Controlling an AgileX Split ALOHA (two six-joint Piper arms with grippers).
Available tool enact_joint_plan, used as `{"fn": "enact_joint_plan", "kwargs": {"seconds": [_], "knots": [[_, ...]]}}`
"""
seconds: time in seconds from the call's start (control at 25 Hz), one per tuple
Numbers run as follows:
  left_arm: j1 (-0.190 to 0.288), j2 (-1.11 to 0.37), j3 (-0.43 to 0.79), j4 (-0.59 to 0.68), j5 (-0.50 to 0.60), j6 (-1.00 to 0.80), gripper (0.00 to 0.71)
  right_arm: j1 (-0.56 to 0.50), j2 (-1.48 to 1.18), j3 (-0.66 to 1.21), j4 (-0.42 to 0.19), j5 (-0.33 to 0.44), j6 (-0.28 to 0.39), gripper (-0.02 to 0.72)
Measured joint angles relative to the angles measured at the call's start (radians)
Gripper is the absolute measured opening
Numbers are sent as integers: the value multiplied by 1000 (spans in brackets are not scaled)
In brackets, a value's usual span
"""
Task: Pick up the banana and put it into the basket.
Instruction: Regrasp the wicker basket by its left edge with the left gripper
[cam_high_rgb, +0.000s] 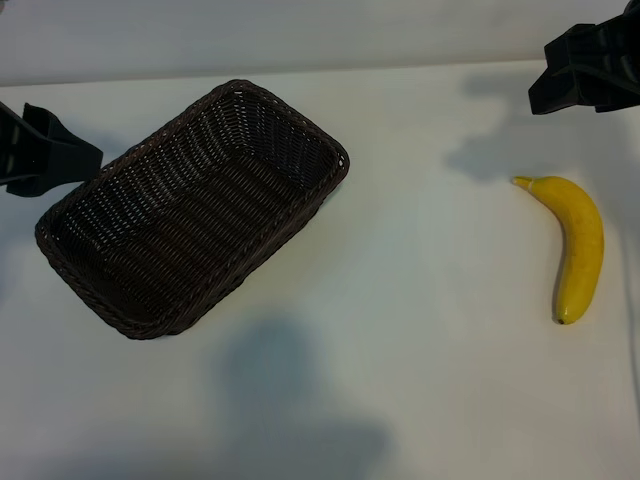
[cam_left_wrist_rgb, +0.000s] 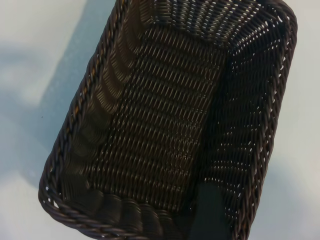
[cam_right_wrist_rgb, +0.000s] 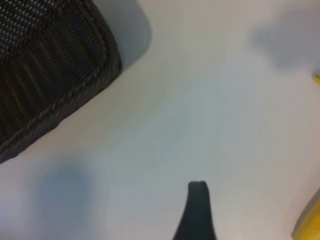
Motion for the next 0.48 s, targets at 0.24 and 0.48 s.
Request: {"fn": "enact_joint_plan", "kwargs": {"seconds": [0.24, 0.48], "knots": [[0, 0, 0, 0, -1, -3, 552, 0, 0, 0, 0, 0, 0, 605], [0, 0, 0, -1, -19, -3, 552, 0, 0, 0, 0, -6, 0, 605]]}}
